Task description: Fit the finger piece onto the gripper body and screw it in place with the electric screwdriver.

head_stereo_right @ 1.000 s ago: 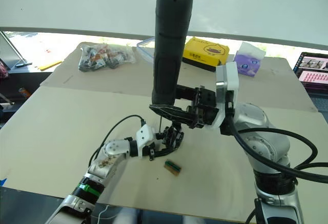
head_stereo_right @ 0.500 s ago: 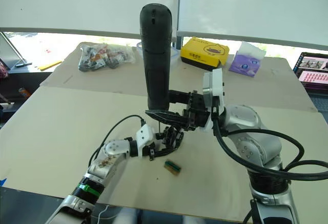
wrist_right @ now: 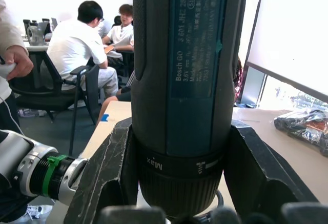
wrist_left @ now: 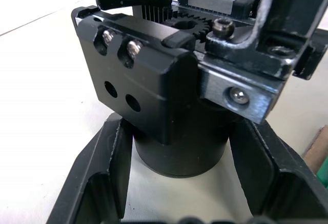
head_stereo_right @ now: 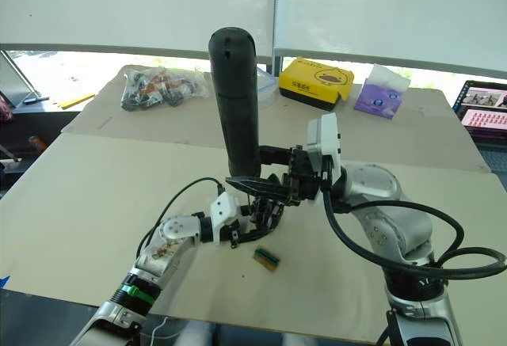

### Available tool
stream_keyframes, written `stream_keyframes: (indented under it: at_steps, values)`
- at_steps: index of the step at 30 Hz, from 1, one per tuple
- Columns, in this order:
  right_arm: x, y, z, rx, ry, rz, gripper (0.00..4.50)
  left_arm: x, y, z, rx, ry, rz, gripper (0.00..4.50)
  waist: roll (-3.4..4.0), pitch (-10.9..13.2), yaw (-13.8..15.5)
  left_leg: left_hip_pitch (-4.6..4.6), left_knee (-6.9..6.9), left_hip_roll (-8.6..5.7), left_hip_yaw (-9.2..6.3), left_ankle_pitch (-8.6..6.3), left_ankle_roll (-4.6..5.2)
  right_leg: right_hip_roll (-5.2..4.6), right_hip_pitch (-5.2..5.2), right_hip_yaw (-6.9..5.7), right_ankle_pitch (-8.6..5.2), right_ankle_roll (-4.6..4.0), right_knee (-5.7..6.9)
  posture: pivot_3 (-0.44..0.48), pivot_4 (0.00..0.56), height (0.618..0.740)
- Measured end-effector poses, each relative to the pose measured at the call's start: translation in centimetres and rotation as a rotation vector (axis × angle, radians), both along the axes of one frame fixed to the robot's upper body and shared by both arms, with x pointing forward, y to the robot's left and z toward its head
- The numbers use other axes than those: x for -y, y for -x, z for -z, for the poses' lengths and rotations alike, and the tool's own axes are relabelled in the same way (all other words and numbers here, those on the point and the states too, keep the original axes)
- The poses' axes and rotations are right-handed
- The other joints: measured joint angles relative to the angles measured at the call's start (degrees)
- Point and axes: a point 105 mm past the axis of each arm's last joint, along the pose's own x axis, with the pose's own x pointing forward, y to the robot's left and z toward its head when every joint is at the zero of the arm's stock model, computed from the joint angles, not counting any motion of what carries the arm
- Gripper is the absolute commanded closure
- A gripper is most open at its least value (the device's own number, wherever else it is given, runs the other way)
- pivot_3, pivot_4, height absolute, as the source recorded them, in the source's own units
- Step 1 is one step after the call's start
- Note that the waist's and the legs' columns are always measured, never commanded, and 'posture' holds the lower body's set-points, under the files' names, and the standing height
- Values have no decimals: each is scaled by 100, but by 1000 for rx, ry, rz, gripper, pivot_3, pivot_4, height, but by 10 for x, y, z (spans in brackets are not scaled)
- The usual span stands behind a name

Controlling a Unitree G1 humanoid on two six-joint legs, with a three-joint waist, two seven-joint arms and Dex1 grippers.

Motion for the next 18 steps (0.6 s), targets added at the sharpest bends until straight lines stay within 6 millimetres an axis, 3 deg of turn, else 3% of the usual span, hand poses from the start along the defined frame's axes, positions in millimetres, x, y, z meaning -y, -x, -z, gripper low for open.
stream_keyframes:
  at_steps: [18]
  values:
    - [4, -2, 12, -12, 16, 35, 2594, 0, 1, 0, -2, 1, 1, 2244, 0, 0, -1, 0, -1, 0, -1, 0, 0, 0, 0, -1, 0, 0, -1, 0, 150, 740]
